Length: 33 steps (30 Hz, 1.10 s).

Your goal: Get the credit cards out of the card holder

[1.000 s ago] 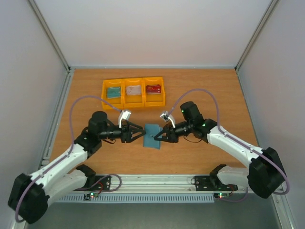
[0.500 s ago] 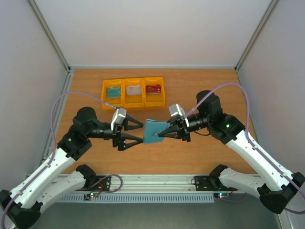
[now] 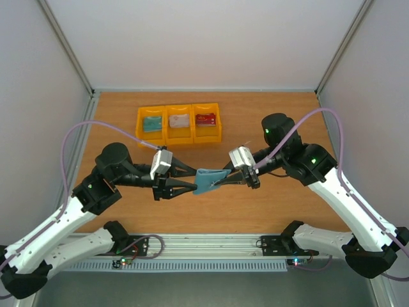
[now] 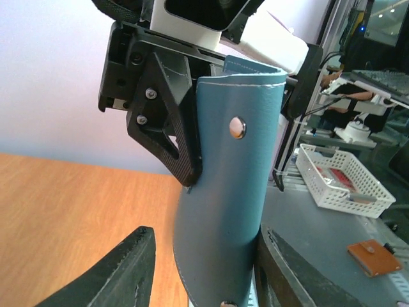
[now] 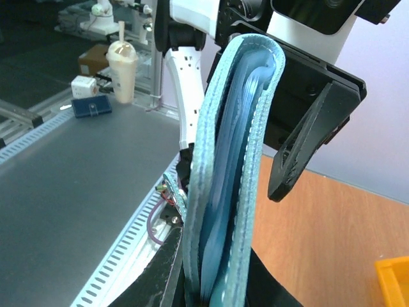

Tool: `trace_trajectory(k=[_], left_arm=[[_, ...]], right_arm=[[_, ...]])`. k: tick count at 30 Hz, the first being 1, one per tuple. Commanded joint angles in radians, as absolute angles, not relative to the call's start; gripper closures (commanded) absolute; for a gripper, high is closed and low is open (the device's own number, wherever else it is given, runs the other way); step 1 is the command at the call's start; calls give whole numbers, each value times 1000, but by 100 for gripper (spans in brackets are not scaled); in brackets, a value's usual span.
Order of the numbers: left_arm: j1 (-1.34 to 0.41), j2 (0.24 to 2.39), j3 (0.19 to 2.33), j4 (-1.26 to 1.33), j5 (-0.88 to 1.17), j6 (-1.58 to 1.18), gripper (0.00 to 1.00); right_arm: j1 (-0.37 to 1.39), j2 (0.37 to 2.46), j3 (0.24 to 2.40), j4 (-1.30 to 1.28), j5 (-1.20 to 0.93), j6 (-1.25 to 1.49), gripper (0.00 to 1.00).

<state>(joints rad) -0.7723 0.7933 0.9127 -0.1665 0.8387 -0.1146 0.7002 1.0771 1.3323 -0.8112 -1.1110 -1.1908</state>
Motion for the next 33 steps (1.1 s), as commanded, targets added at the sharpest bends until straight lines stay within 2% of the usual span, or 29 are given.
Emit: trace_trajectory(k=[1, 4, 5, 7, 12, 14, 17, 20, 22, 24, 29, 33], left_arm=[[-812, 825, 941, -176, 730, -19, 56], [-868, 807, 944, -200, 728, 100, 51], [-886, 800, 944, -212, 712, 128, 52], [-913, 800, 942, -235, 658, 187, 62], [-944, 830, 930, -220, 594, 238, 70], [-953, 831, 924, -202, 584, 254, 79], [-959, 821, 918, -197, 595, 284, 99], [-980, 797, 904, -195, 577, 342, 100], [-1000, 788, 898, -179, 473, 373, 100], [-1014, 791, 897, -171, 393, 401, 100], [-1041, 792, 893, -200, 378, 433, 100], [-1049, 781, 879, -218, 380, 442, 100]], right_arm=[[714, 1082, 1373, -874, -1119, -1334, 99], [714, 1079, 1382, -899, -1085, -1381, 99], [714, 1078, 1381, -902, -1074, -1394, 99], [716, 1072, 1379, -906, -1065, -1430, 99], [738, 1062, 1357, -857, -1048, -1451, 99], [739, 1062, 1355, -856, -1047, -1459, 99], [741, 1058, 1345, -852, -1050, -1464, 99], [741, 1054, 1328, -843, -1035, -1449, 95], [742, 1050, 1312, -829, -1000, -1416, 79], [741, 1035, 1276, -795, -969, -1386, 73], [741, 986, 1192, -642, -926, -1314, 75], [741, 977, 1192, -625, -919, -1299, 78]])
